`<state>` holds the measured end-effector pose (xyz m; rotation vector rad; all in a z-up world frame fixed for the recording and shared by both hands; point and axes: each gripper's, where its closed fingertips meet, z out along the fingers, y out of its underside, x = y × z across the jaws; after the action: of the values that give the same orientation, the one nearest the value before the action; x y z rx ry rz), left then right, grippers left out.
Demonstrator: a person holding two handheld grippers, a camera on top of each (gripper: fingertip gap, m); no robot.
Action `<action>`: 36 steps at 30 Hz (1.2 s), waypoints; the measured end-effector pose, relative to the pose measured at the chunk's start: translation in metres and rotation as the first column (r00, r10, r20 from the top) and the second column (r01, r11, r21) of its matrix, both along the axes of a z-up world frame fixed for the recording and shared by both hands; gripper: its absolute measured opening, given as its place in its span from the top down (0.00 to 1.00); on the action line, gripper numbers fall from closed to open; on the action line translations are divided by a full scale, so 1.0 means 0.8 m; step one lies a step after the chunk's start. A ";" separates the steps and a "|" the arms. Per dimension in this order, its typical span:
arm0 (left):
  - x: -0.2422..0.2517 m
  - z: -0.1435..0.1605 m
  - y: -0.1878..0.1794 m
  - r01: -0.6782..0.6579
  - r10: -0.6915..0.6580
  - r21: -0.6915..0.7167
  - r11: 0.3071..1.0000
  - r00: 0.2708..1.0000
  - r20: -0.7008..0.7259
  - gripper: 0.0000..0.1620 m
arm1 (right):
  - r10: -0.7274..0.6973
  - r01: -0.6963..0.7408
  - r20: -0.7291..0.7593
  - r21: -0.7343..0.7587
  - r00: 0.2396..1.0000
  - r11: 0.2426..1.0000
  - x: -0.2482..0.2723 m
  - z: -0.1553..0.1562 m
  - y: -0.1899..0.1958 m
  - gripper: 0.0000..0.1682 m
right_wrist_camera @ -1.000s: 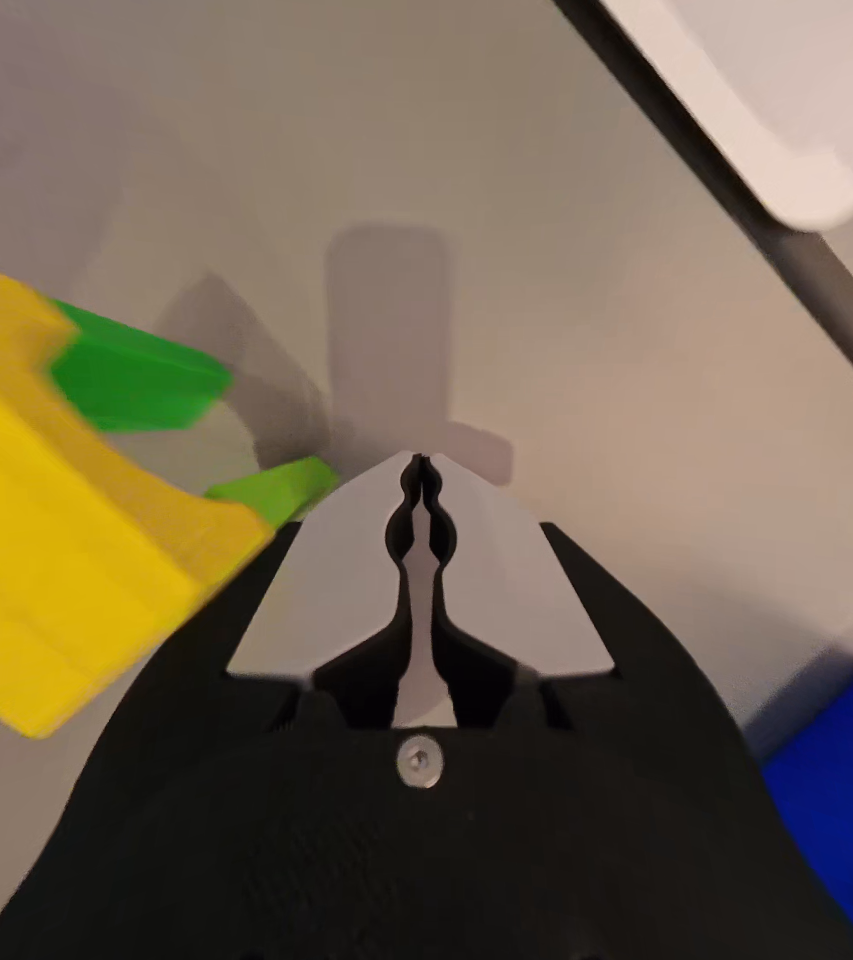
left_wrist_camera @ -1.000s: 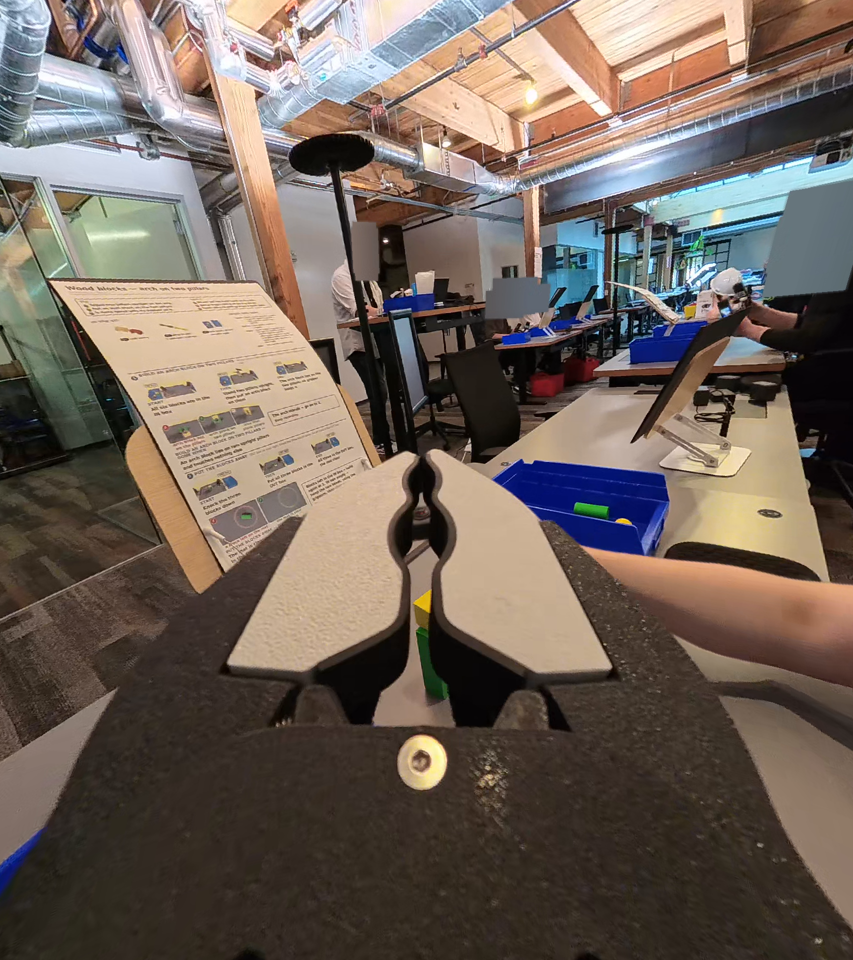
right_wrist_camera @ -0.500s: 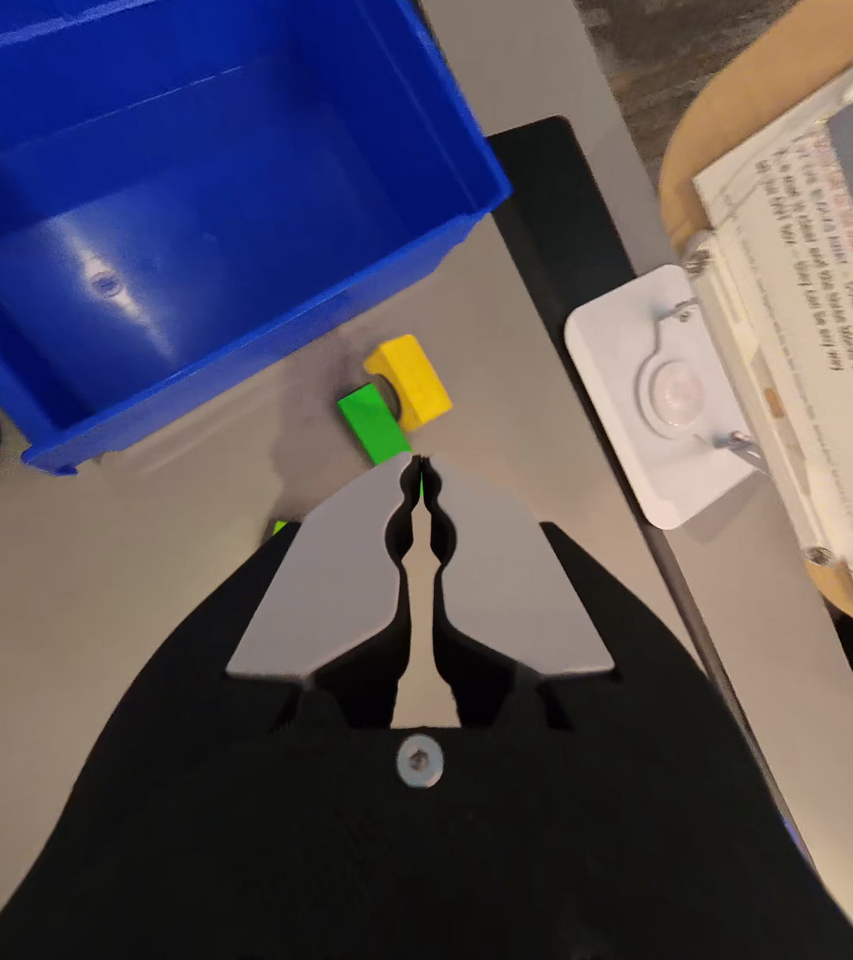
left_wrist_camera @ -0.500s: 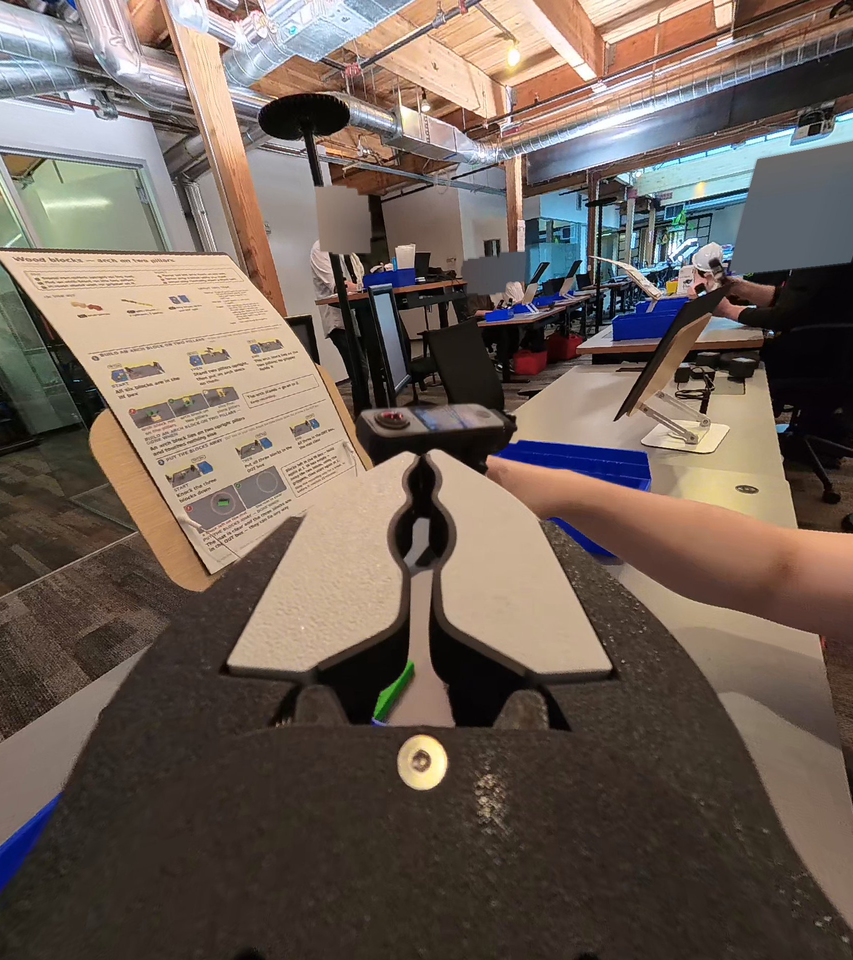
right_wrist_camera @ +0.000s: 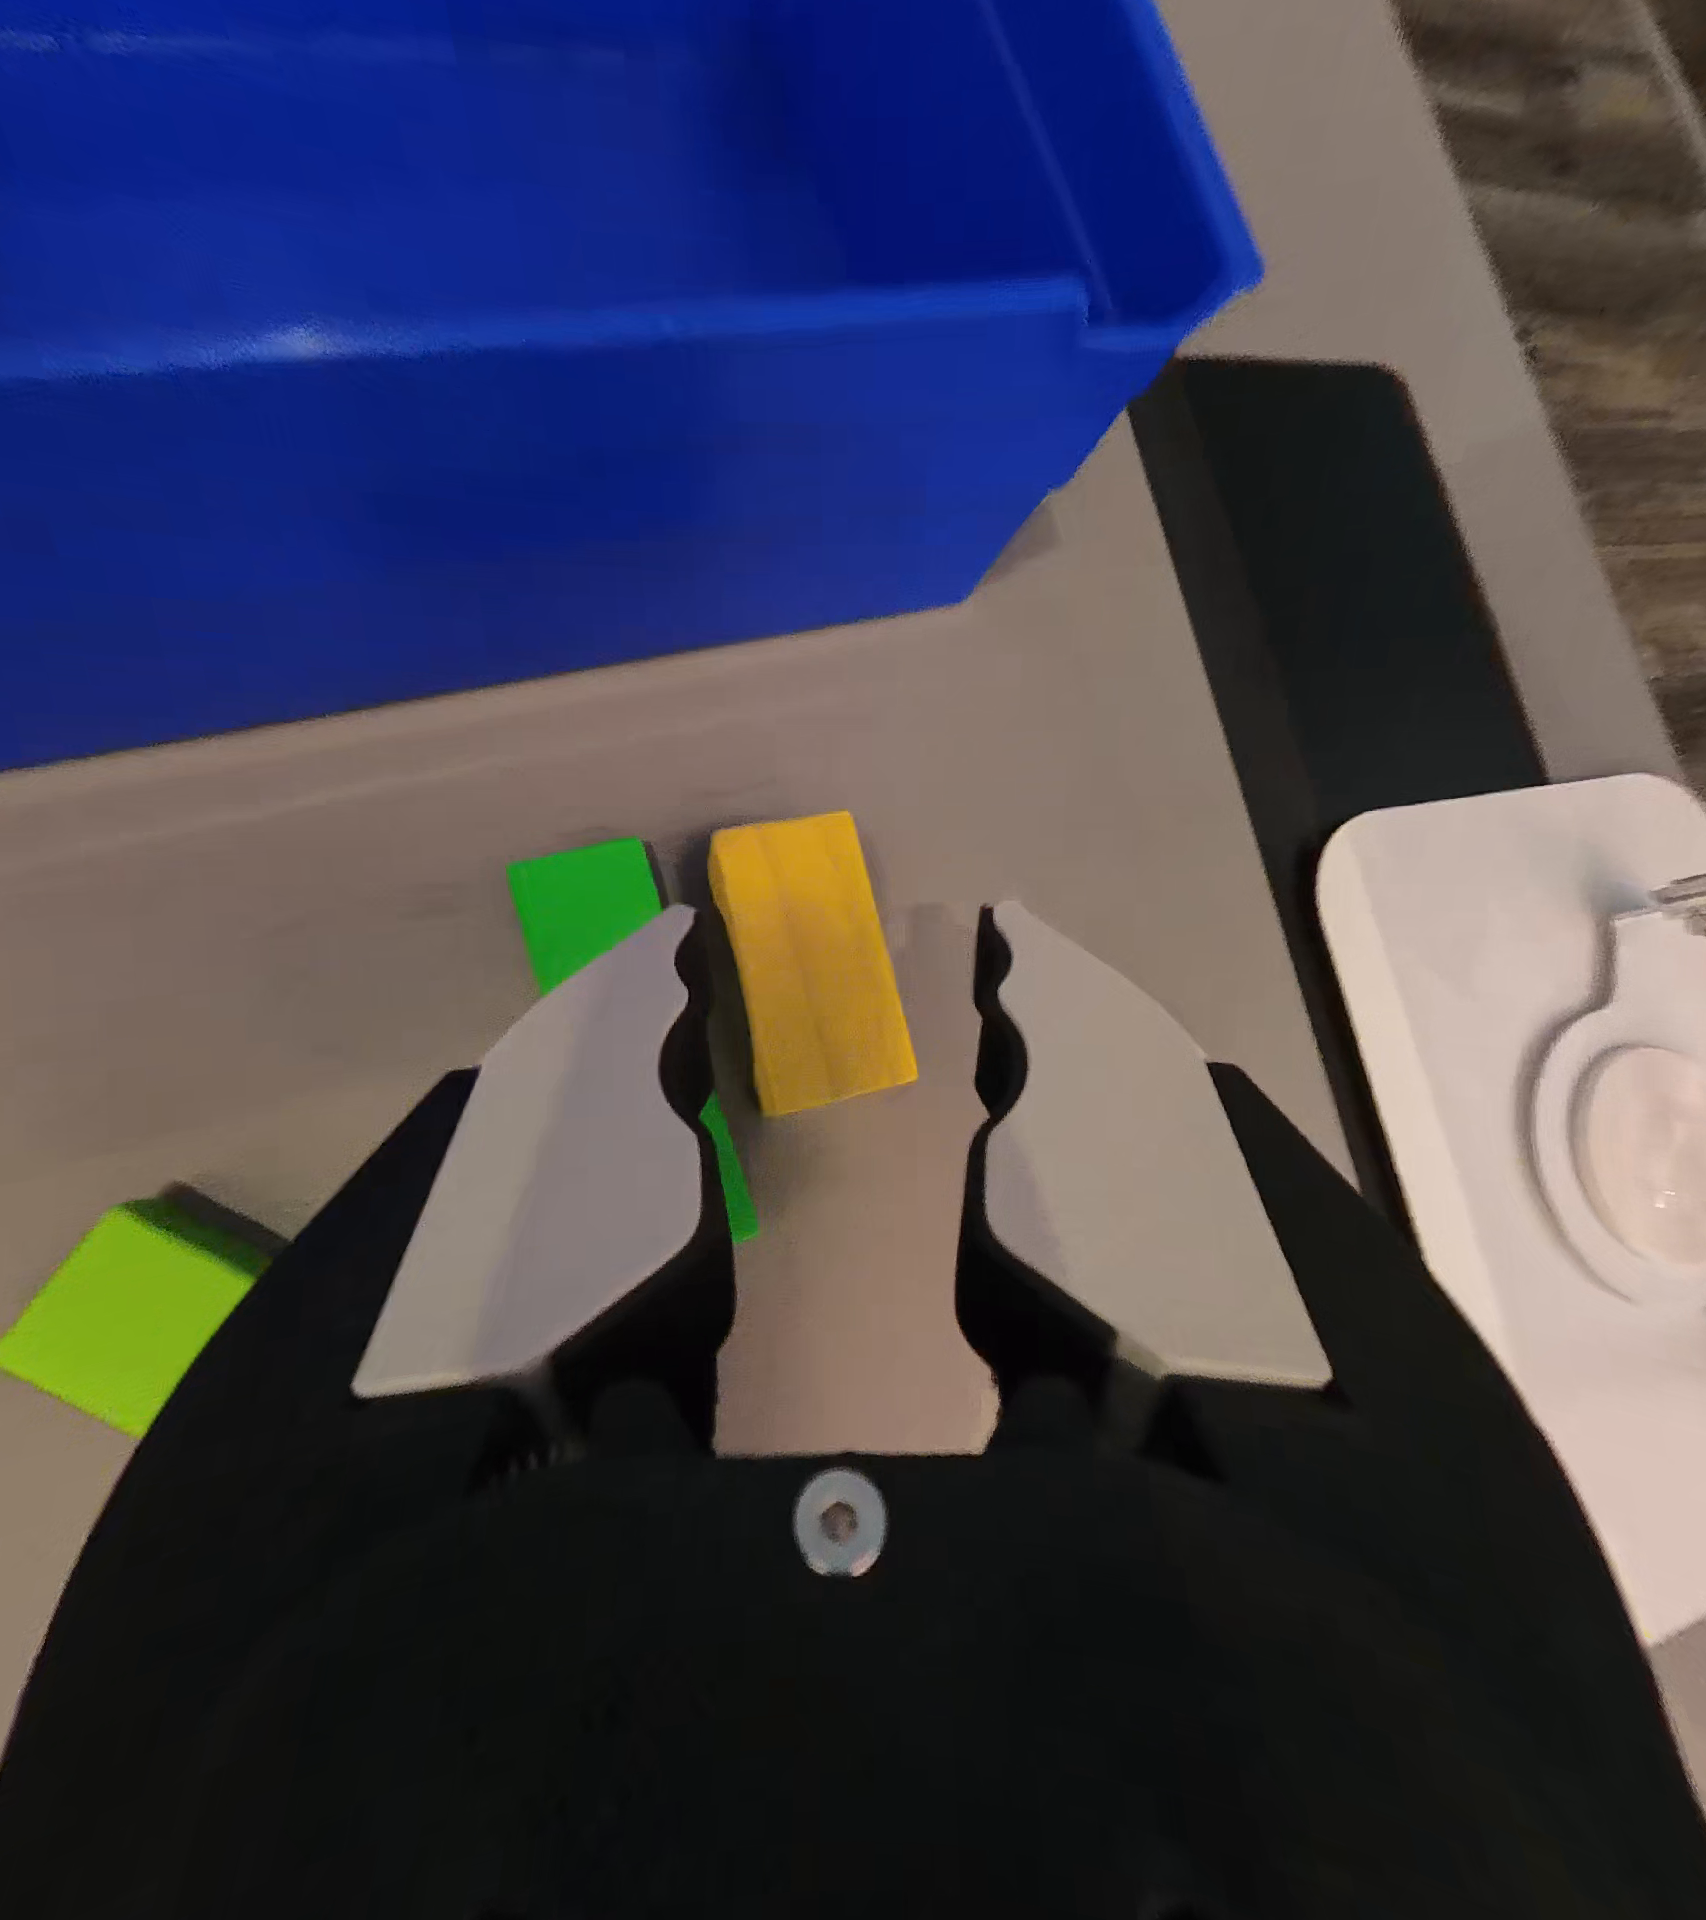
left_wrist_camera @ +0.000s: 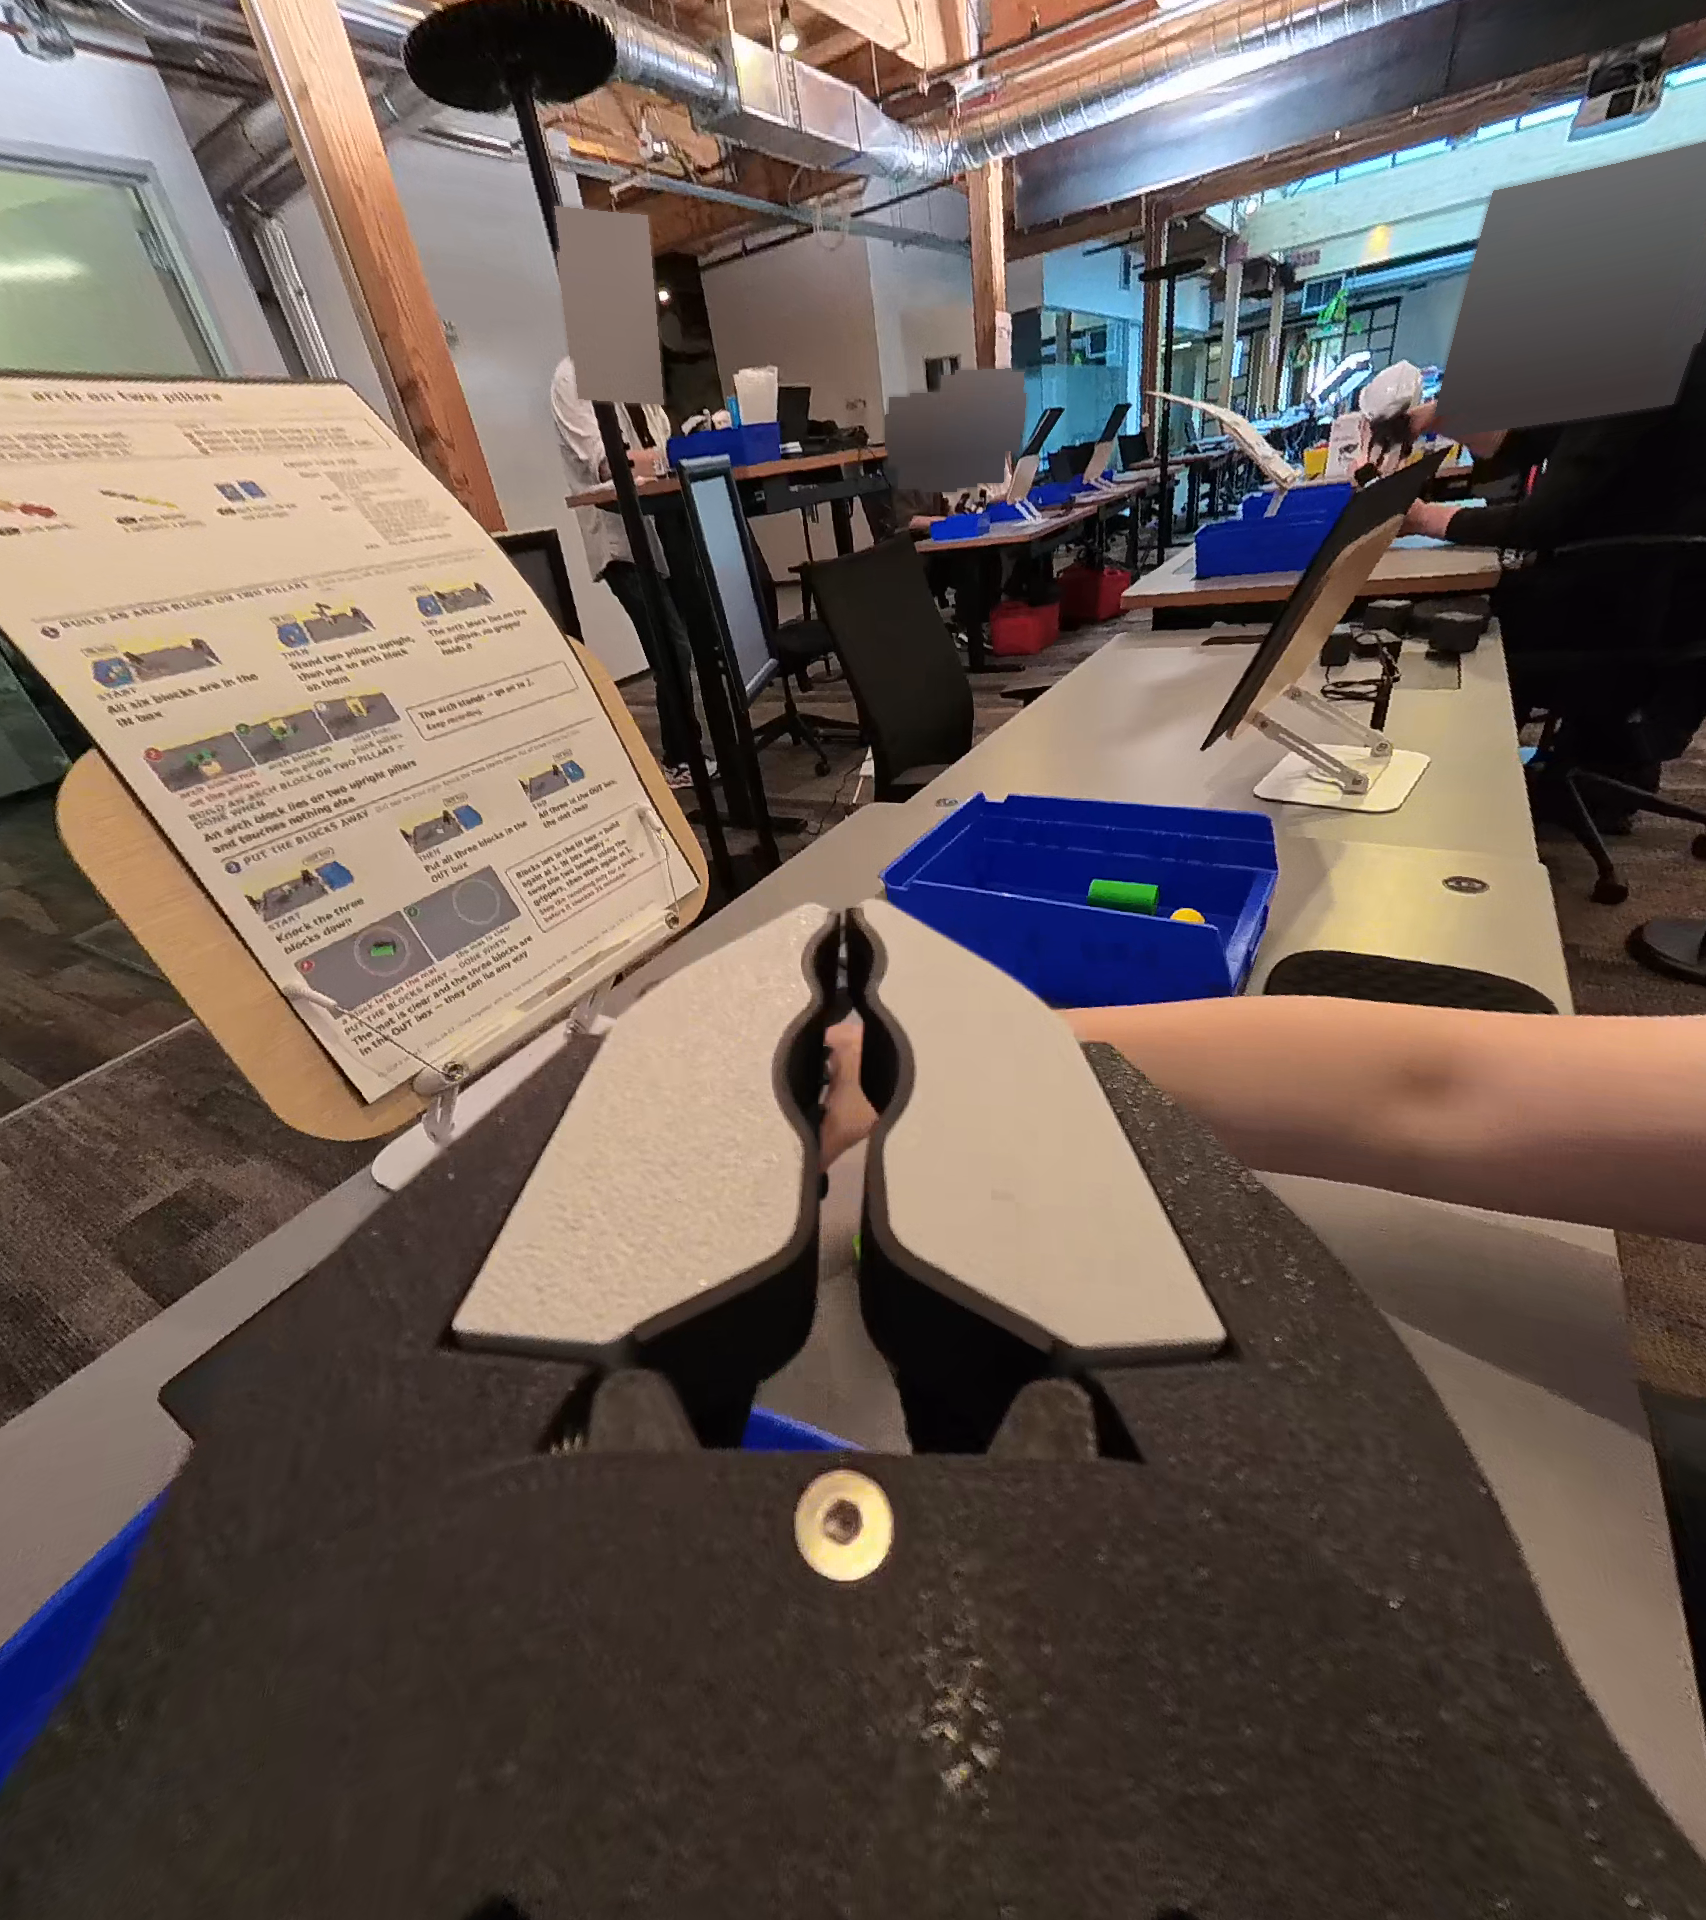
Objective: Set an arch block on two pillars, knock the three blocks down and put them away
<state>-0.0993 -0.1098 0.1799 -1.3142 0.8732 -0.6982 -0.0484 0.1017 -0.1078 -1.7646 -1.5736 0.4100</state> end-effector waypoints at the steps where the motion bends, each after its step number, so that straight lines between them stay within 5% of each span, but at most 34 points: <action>1: 0.002 -0.003 0.002 0.003 -0.003 -0.007 1.000 1.000 -0.008 0.99 | 0.005 -0.004 0.028 -0.037 1.000 0.999 0.002 -0.013 0.003 0.71; 5: 0.010 -0.011 0.008 0.002 -0.003 -0.018 1.000 0.999 -0.041 0.99 | -0.028 0.039 0.085 -0.137 0.996 0.990 0.017 -0.040 0.009 0.78; 10: 0.025 -0.009 0.005 0.029 -0.029 -0.002 1.000 0.999 -0.037 1.00 | -0.117 0.112 -0.346 -0.034 0.931 0.993 0.057 0.103 0.003 0.78; 14: 0.046 -0.031 0.010 0.034 -0.038 -0.037 0.999 0.992 -0.123 0.96 | -0.277 0.355 -0.360 0.170 0.891 0.920 0.184 0.198 -0.009 0.78; 17: 0.070 -0.068 0.020 0.023 -0.049 -0.107 0.994 0.966 -0.254 0.92 | -0.460 0.524 -0.270 0.267 0.846 0.809 0.313 0.224 -0.023 0.78; 19: 0.089 -0.113 0.034 -0.039 -0.025 -0.141 0.989 0.904 -0.426 0.88 | -0.619 0.634 -0.150 0.270 0.771 0.725 0.410 0.204 -0.029 0.78; 22: 0.121 -0.190 0.061 -0.166 0.008 -0.179 0.970 0.756 -0.655 0.84 | -0.752 0.747 0.064 0.083 0.656 0.660 0.521 0.121 -0.050 0.78; 25: 0.152 -0.266 0.080 -0.244 -0.062 -0.285 0.927 0.651 -0.757 0.79 | -0.779 0.790 0.136 -0.077 0.612 0.608 0.566 0.043 -0.063 0.78; 28: 0.170 -0.334 0.079 -0.250 -0.205 -0.408 0.878 0.575 -0.792 0.80 | -0.773 0.790 0.170 -0.071 0.611 0.609 0.578 -0.006 -0.062 0.77; 30: 0.170 -0.359 0.093 -0.299 -0.175 -0.379 0.876 0.534 -0.827 0.73 | -0.773 0.792 0.229 0.015 0.591 0.610 0.594 -0.013 -0.056 0.65; 33: 0.153 -0.374 0.120 -0.429 -0.043 -0.260 0.865 0.453 -0.890 0.59 | -0.782 0.777 0.133 0.098 0.610 0.622 0.597 0.003 -0.044 0.66; 36: 0.141 -0.400 0.114 -0.513 -0.095 -0.309 0.801 0.401 -0.911 0.52 | -0.742 0.740 0.019 0.073 0.670 0.669 0.583 0.020 -0.044 0.66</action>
<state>0.0135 -0.0184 -0.1404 -2.4147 1.3625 0.1180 0.4176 0.0666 -0.0919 -2.1914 -0.7415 -0.0901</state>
